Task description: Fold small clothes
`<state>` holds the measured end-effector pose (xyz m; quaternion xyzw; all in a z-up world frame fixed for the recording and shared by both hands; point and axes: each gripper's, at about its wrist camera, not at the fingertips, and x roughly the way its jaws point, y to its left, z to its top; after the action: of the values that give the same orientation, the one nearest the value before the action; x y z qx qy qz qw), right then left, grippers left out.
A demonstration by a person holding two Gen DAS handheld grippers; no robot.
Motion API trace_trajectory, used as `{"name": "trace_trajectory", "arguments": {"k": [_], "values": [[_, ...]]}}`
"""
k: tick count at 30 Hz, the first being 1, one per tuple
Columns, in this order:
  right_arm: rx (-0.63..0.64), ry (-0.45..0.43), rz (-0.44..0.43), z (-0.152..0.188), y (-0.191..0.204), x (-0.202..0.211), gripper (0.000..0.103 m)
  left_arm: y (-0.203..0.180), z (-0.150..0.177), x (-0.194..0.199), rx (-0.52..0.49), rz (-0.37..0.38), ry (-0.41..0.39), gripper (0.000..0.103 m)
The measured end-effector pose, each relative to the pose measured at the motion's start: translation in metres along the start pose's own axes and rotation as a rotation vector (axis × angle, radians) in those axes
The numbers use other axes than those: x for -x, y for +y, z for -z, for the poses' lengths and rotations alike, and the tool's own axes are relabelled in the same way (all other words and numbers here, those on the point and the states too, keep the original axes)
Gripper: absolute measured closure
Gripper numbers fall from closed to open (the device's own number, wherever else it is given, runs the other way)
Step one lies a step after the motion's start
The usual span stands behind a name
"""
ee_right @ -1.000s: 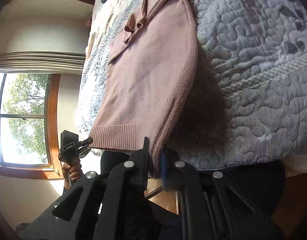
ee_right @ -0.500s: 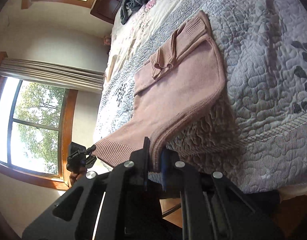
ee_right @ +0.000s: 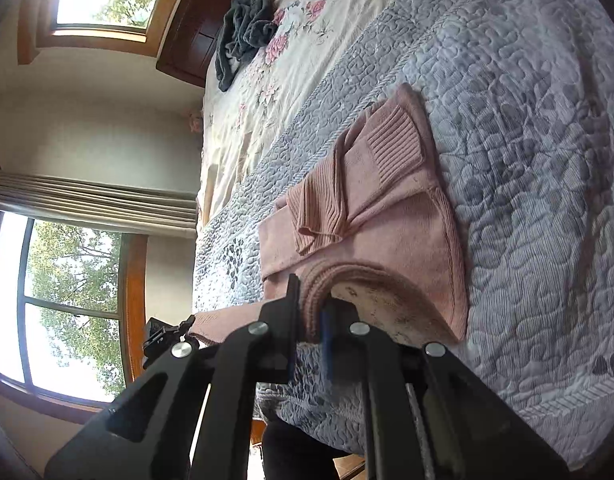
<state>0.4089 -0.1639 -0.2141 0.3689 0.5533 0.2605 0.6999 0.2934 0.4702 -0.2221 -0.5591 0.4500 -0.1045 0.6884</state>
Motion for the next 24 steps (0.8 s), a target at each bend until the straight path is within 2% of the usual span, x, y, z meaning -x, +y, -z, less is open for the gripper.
{"name": "trace_trajectory", "arguments": {"k": [6,11,14,15,16,17,18,21,24], "values": [[-0.036,0.028,0.064,-0.062,-0.021,-0.052,0.095,0.014,-0.064,-0.061,0.038,-0.058,0.023,0.095],[-0.072,0.054,0.115,-0.101,-0.048,-0.094,0.094,0.035,-0.104,-0.105,0.074,-0.098,0.042,0.095],[-0.099,0.058,0.112,-0.12,-0.063,-0.113,0.088,0.045,-0.117,-0.126,0.076,-0.13,0.055,0.093],[-0.108,0.061,0.105,-0.124,-0.066,-0.116,0.08,0.046,-0.12,-0.129,0.07,-0.134,0.053,0.09],[-0.109,0.062,0.094,-0.128,-0.068,-0.118,0.073,0.045,-0.121,-0.129,0.053,-0.134,0.045,0.088],[-0.098,0.054,0.084,-0.13,-0.066,-0.116,0.06,0.041,-0.122,-0.126,0.025,-0.133,0.029,0.083],[-0.069,0.036,0.086,-0.133,-0.062,-0.112,0.055,0.037,-0.121,-0.122,-0.012,-0.135,0.013,0.077],[0.027,0.009,0.088,-0.136,-0.05,-0.101,0.055,0.021,-0.12,-0.114,-0.144,-0.173,-0.011,0.064],[0.135,0.011,0.129,-0.139,-0.041,-0.104,0.055,0.003,-0.12,-0.12,-0.312,-0.262,0.006,0.061]]}}
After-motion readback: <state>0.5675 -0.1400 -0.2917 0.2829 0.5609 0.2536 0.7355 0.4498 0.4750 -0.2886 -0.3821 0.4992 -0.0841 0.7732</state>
